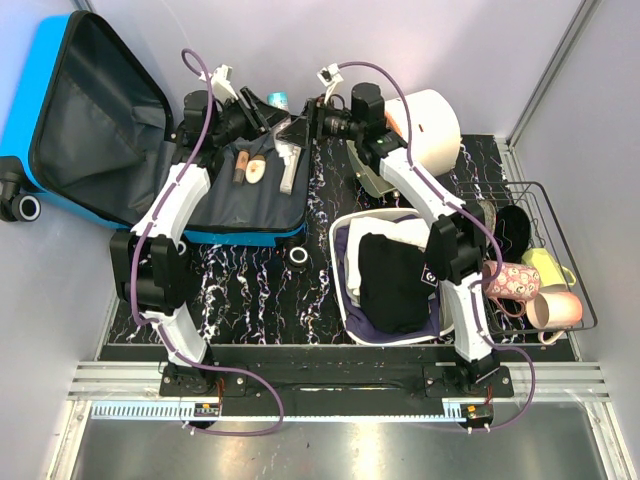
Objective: Open, take out, and arrange the luggage
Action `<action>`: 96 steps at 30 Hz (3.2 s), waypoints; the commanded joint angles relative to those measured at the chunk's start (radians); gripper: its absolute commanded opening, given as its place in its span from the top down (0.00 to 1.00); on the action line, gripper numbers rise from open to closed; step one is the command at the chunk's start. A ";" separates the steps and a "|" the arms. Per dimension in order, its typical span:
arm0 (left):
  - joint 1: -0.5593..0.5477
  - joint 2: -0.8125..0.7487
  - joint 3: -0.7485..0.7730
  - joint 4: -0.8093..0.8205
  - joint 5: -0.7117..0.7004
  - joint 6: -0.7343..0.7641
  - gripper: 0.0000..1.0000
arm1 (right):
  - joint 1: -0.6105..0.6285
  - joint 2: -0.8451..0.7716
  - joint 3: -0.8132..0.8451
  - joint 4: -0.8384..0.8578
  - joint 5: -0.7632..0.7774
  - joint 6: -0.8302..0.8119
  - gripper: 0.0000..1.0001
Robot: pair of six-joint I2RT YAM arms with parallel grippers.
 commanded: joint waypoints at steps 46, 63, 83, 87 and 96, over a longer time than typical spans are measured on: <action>0.084 -0.099 -0.076 -0.133 -0.108 0.161 0.01 | -0.065 -0.013 -0.079 -0.508 0.976 -0.956 0.98; 0.089 -0.082 -0.045 -0.160 -0.098 0.177 0.01 | -0.064 0.033 0.004 -0.536 0.962 -0.943 0.29; 0.107 -0.086 -0.040 -0.216 -0.111 0.237 0.01 | -0.022 0.196 0.122 -0.567 0.875 -1.009 0.68; 0.115 -0.079 -0.037 -0.222 -0.102 0.239 0.01 | -0.032 0.225 0.133 -0.567 0.928 -1.066 0.70; 0.127 -0.065 -0.031 -0.222 -0.098 0.236 0.01 | -0.088 0.206 0.009 -0.334 1.119 -1.266 0.71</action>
